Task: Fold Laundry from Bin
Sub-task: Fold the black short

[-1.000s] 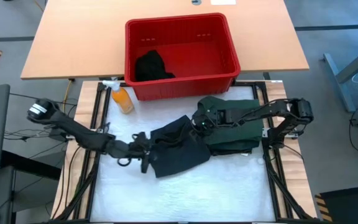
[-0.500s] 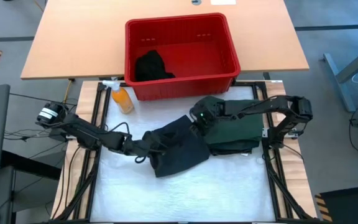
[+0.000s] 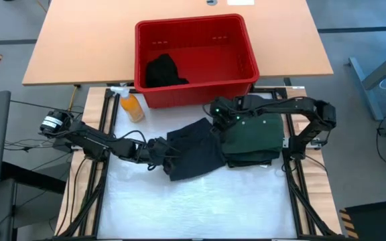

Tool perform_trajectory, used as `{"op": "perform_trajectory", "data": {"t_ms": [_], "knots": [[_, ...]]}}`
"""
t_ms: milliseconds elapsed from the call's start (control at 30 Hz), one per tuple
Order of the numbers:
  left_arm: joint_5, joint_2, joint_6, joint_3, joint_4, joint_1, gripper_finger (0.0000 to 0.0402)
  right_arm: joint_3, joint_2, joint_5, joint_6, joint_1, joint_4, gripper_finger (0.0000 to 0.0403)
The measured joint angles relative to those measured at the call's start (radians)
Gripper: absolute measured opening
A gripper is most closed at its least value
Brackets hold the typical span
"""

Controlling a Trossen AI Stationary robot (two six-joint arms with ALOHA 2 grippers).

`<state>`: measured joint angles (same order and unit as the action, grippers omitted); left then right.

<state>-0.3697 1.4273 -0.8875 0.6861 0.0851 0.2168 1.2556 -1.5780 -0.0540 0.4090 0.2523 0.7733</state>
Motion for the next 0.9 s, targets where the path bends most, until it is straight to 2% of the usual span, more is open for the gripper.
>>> {"op": "perform_trajectory", "data": {"t_ms": [300,533,633,700,800,900], "knots": [[0.010,-0.007,-0.079,-0.001,0.129,-0.001,0.0000,0.000,0.009,-0.008,-0.028,0.035,0.042,0.0185],[-0.155,-0.116,-0.144,-0.002,0.171,0.044,0.0000,0.000,0.034,-0.024,-0.025,0.035,0.047,0.0198],[-0.231,-0.158,-0.113,-0.002,0.120,0.059,0.0000,0.000,0.039,-0.024,-0.025,-0.003,-0.007,0.0191],[-0.263,-0.168,-0.029,-0.002,0.035,0.066,0.0000,0.000,0.038,-0.024,-0.025,-0.048,-0.089,0.0186],[-0.252,-0.140,0.132,0.000,-0.151,0.052,0.0000,0.000,-0.001,-0.023,-0.044,-0.119,-0.252,0.0176],[-0.170,-0.060,0.169,-0.001,-0.209,0.002,0.0000,0.000,-0.077,0.021,-0.093,-0.169,-0.390,0.0157]]}}
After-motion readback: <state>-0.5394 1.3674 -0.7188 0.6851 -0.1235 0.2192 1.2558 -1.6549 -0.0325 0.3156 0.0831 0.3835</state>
